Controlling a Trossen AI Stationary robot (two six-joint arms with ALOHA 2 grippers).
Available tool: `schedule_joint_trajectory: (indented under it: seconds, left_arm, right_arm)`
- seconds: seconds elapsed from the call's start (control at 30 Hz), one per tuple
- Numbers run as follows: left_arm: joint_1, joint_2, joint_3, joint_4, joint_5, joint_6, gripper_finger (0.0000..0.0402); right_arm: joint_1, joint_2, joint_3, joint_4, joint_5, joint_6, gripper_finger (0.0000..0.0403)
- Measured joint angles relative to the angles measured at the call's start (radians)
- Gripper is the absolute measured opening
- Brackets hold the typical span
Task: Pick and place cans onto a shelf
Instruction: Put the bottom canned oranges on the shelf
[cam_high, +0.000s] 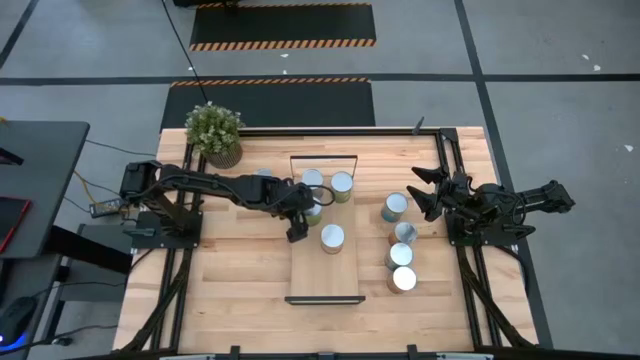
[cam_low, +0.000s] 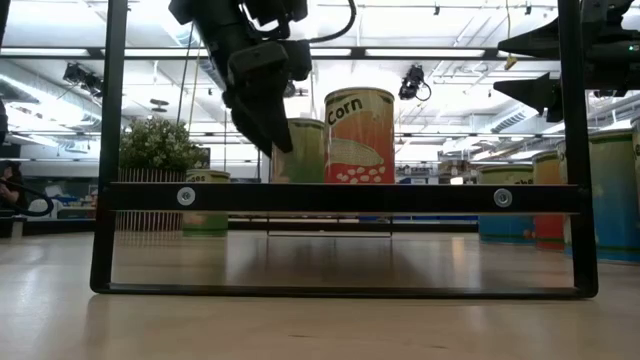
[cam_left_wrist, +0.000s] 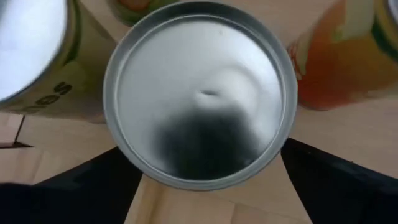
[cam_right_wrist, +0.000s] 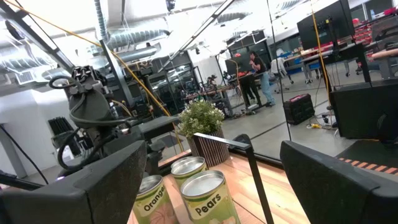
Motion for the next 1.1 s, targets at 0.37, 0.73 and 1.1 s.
schedule_joint_trajectory:
  seconds: [0.37, 0.73, 1.1]
  left_arm:
    - [-0.021, -0.001, 0.001, -0.152, -0.022, -0.028, 0.038]
    - [-0.107, -0.003, 0.003, -0.072, -0.049, -0.075, 0.038]
    - [-0.162, -0.003, 0.003, 0.117, -0.207, 0.13, 0.038]
  right_arm:
    - [0.0, 0.0, 0.0, 0.0, 0.0, 0.0, 0.0378]
    - [0.0, 0.0, 0.0, 0.0, 0.0, 0.0, 0.0378]
    - [0.0, 0.0, 0.0, 0.0, 0.0, 0.0, 0.0378]
